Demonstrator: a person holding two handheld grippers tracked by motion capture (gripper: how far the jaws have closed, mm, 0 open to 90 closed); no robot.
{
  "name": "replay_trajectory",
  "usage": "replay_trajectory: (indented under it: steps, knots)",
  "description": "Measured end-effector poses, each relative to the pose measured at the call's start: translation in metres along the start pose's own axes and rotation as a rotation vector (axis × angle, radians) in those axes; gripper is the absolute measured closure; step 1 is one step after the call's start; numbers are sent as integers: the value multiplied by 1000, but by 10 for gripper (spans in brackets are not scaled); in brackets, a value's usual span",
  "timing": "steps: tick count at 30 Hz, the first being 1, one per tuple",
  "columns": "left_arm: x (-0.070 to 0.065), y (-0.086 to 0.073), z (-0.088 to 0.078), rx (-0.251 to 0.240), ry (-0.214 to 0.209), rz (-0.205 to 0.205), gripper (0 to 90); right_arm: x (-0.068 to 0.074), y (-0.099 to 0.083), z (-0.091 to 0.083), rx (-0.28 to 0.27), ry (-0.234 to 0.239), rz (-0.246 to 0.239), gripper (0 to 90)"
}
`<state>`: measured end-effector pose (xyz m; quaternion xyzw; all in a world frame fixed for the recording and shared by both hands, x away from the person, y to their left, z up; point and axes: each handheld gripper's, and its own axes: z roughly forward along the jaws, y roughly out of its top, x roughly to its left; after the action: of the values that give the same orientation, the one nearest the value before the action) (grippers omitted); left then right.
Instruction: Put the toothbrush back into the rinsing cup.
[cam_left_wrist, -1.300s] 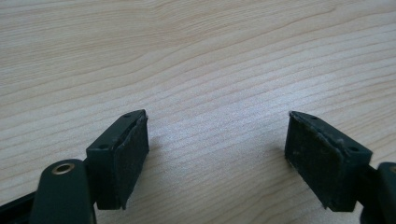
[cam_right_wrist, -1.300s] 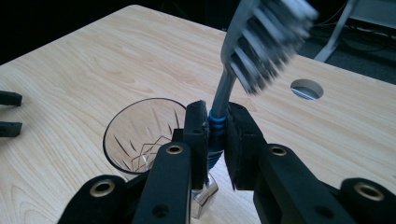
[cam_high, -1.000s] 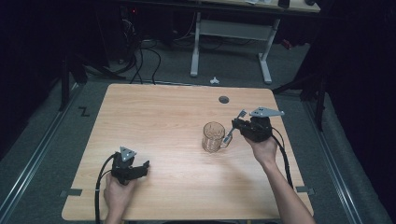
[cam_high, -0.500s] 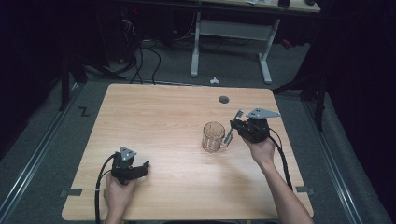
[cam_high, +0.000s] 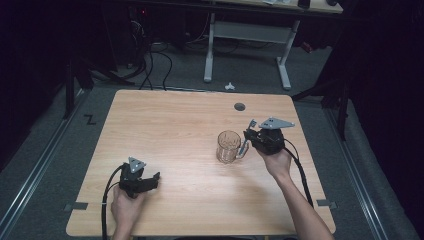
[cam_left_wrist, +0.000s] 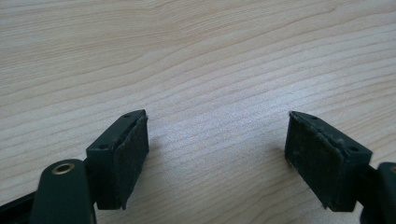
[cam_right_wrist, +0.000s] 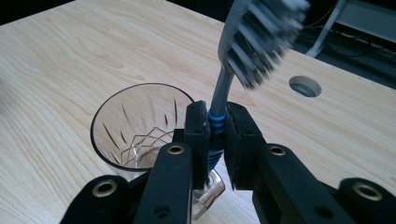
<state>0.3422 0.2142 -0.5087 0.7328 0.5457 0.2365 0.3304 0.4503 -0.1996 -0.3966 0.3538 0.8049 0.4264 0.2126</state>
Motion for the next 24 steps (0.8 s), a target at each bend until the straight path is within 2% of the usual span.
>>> replay_trajectory:
  steps: [5, 8, 16, 24]
  knots:
    - [0, 0, 0, 0, 0, 0, 222, -1, -3, 2, 6, -3, 2, 805]
    - [0, 0, 0, 0, 0, 0, 222, -4, -9, 4, 18, 5, 26, 805]
    - [0, 0, 0, 0, 0, 0, 222, -3, -11, 9, 38, 11, 24, 803]
    - [0, 0, 0, 0, 0, 0, 222, -4, -11, 9, 34, 16, 33, 798]
